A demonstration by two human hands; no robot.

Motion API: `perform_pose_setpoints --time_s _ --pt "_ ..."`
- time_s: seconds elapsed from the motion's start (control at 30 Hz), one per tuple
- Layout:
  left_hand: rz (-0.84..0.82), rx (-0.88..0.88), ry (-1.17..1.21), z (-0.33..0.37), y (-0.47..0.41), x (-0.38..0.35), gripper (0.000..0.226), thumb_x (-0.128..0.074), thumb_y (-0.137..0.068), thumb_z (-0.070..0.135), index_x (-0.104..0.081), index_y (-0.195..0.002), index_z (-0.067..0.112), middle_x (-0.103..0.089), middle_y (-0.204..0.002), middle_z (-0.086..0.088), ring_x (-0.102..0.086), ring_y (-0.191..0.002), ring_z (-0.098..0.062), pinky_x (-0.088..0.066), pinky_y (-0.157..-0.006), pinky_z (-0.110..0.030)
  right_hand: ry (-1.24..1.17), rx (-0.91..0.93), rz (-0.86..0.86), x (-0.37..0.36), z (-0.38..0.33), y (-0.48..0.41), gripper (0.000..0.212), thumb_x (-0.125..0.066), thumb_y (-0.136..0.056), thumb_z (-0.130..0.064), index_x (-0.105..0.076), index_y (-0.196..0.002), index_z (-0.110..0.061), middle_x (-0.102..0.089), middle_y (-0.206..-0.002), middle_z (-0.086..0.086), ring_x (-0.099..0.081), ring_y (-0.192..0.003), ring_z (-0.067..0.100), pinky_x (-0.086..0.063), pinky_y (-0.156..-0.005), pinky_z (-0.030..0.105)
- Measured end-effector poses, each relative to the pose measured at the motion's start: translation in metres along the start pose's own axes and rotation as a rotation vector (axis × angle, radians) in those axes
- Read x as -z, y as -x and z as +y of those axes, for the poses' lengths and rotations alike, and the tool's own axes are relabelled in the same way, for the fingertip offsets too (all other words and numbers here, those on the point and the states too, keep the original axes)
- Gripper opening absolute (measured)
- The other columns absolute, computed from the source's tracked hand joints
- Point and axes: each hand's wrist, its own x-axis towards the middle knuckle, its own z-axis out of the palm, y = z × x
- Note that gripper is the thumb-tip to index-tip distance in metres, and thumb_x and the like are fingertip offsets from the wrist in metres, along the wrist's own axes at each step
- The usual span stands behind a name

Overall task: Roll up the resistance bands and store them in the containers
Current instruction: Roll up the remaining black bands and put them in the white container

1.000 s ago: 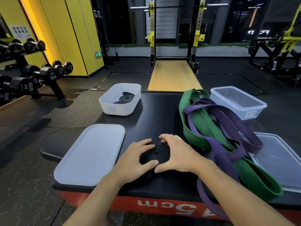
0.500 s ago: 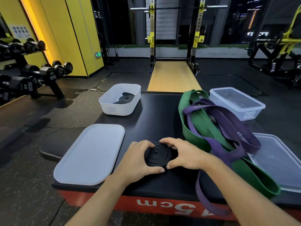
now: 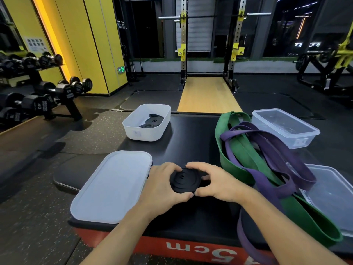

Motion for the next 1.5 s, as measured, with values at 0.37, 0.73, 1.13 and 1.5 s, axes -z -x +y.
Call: perform_pose_setpoints --time_s 0.37,0.73,1.13,1.5 --pt "0.202 0.043 0.029 -0.020 -0.050 0.047 0.066 -0.086 -0.060 0.062 -0.060 -0.116 0.041 -0.061 -0.112 0.025 -0.049 -0.115 -0.003 -0.046 -0.090 -0.020 -0.241 0.188 0.311 -0.010 -0.026 -0.061 0.052 -0.081 -0.084 0.000 -0.071 -0.123 -0.034 -0.064 -0.135 -0.017 -0.064 -0.120 0.002 -0.056 -0.100 0.032" --pt "0.239 0.052 -0.051 -0.068 -0.155 0.097 0.059 -0.086 -0.058 0.064 -0.065 -0.106 0.037 -0.068 -0.095 0.023 -0.063 -0.094 -0.001 -0.055 -0.078 -0.027 -0.225 0.081 0.387 -0.011 -0.053 -0.173 0.047 -0.074 -0.094 -0.016 -0.062 -0.135 -0.036 -0.071 -0.112 -0.012 -0.069 -0.094 0.002 -0.054 -0.081 0.016" --pt "0.119 0.266 -0.278 -0.122 -0.283 0.102 0.069 -0.083 -0.063 0.065 -0.056 -0.118 0.033 -0.060 -0.110 0.008 -0.048 -0.116 -0.023 -0.049 -0.083 -0.035 0.253 0.125 0.380 -0.040 -0.012 -0.247 0.033 -0.061 -0.102 -0.031 -0.061 -0.135 -0.034 -0.028 -0.161 -0.020 -0.021 -0.149 0.002 -0.032 -0.117 0.026" --pt "-0.023 0.340 -0.382 -0.151 -0.341 0.059 0.057 -0.083 -0.063 0.060 -0.049 -0.094 0.028 -0.062 -0.088 0.007 -0.059 -0.085 -0.016 -0.053 -0.076 -0.040 0.072 0.325 0.489 -0.055 0.013 -0.260 0.008 -0.065 -0.099 -0.027 -0.060 -0.102 -0.033 -0.033 -0.155 -0.028 -0.037 -0.139 -0.007 -0.039 -0.098 0.013"
